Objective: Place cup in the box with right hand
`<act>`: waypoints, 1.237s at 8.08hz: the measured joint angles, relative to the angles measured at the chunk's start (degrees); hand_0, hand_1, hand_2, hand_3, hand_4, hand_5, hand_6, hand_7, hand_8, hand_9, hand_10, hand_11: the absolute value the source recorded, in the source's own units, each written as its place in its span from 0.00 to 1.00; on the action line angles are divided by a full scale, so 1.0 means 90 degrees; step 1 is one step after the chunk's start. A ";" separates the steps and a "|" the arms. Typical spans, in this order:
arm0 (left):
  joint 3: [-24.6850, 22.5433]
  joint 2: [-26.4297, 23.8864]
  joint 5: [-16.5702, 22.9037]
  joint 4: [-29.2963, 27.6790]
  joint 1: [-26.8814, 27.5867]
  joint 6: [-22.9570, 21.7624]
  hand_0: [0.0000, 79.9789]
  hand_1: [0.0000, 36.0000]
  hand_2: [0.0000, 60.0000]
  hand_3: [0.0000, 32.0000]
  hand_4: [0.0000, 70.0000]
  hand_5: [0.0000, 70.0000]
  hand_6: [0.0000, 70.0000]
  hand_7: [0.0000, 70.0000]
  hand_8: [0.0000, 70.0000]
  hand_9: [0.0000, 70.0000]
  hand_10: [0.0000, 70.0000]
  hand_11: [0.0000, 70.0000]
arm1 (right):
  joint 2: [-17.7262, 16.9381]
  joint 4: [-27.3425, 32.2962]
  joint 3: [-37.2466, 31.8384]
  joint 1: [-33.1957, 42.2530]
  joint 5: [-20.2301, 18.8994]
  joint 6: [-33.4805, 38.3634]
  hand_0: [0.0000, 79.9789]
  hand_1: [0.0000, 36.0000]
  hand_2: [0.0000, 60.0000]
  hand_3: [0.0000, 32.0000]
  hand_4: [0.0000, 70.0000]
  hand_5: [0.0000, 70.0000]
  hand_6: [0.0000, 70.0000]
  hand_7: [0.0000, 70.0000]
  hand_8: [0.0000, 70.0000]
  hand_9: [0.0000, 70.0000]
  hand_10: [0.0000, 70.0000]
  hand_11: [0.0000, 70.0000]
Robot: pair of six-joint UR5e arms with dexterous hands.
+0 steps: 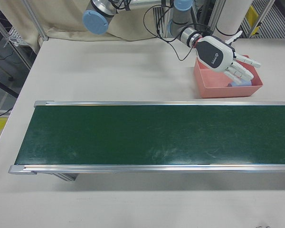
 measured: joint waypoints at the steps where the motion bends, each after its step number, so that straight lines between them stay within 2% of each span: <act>1: 0.0000 -0.0002 0.0000 0.0000 0.0000 0.0000 0.00 0.00 0.00 0.00 0.00 0.00 0.00 0.00 0.00 0.00 0.00 0.00 | -0.0179 -0.0219 0.0176 0.0585 -0.0285 0.0409 0.61 0.31 0.00 0.00 0.03 0.05 0.05 0.14 0.06 0.11 0.00 0.00; 2: -0.0002 -0.0002 0.0000 0.0000 -0.0002 0.0000 0.00 0.00 0.00 0.00 0.00 0.00 0.00 0.00 0.00 0.00 0.00 0.00 | -0.0293 -0.0856 0.0254 0.1301 -0.0637 0.1276 0.62 0.32 0.00 0.00 0.02 0.06 0.06 0.18 0.07 0.12 0.00 0.00; 3: -0.0004 -0.0001 0.0000 0.0000 -0.0004 0.0000 0.00 0.00 0.00 0.00 0.00 0.00 0.00 0.00 0.00 0.00 0.00 0.00 | -0.0375 -0.1633 0.0213 0.2139 -0.1062 0.2259 0.61 0.31 0.00 0.00 0.00 0.06 0.06 0.16 0.07 0.13 0.00 0.00; 4: -0.0005 0.0000 0.0000 0.0000 -0.0005 0.0000 0.00 0.00 0.00 0.00 0.00 0.00 0.00 0.00 0.00 0.00 0.00 0.00 | -0.0448 -0.2097 0.0044 0.3129 -0.1733 0.2976 0.61 0.31 0.00 0.00 0.00 0.06 0.06 0.17 0.08 0.13 0.00 0.00; 5: -0.0005 0.0001 0.0000 0.0000 -0.0005 0.0000 0.00 0.00 0.00 0.00 0.00 0.00 0.00 0.00 0.00 0.00 0.00 0.00 | -0.0497 -0.2316 -0.0279 0.4226 -0.2592 0.3513 0.61 0.31 0.00 0.00 0.00 0.06 0.07 0.20 0.08 0.14 0.00 0.00; 6: -0.0006 0.0001 0.0000 0.0000 -0.0003 0.0000 0.00 0.00 0.00 0.00 0.00 0.00 0.00 0.00 0.00 0.00 0.00 0.00 | -0.0543 -0.2336 -0.0697 0.5179 -0.3357 0.3873 0.60 0.28 0.00 0.00 0.00 0.07 0.06 0.17 0.09 0.14 0.00 0.01; 7: -0.0006 0.0001 0.0000 0.0000 -0.0003 0.0000 0.00 0.00 0.00 0.00 0.00 0.00 0.00 0.00 0.00 0.00 0.00 0.00 | -0.0651 -0.1960 -0.1278 0.6108 -0.4102 0.4167 0.59 0.28 0.00 0.00 0.00 0.07 0.07 0.20 0.09 0.15 0.00 0.03; 8: -0.0010 0.0001 0.0000 0.0000 -0.0001 0.0000 0.00 0.00 0.00 0.00 0.00 0.00 0.00 0.00 0.00 0.00 0.00 0.00 | -0.0848 -0.1316 -0.1912 0.6942 -0.4664 0.4518 0.60 0.29 0.00 0.00 0.00 0.07 0.08 0.28 0.09 0.17 0.00 0.02; 10: -0.0014 0.0001 0.0000 0.0000 -0.0003 0.0000 0.00 0.00 0.00 0.00 0.00 0.00 0.00 0.00 0.00 0.00 0.00 0.00 | -0.1504 -0.0303 -0.2731 0.8308 -0.5138 0.4940 0.59 0.26 0.00 0.00 0.00 0.06 0.09 0.30 0.11 0.19 0.00 0.01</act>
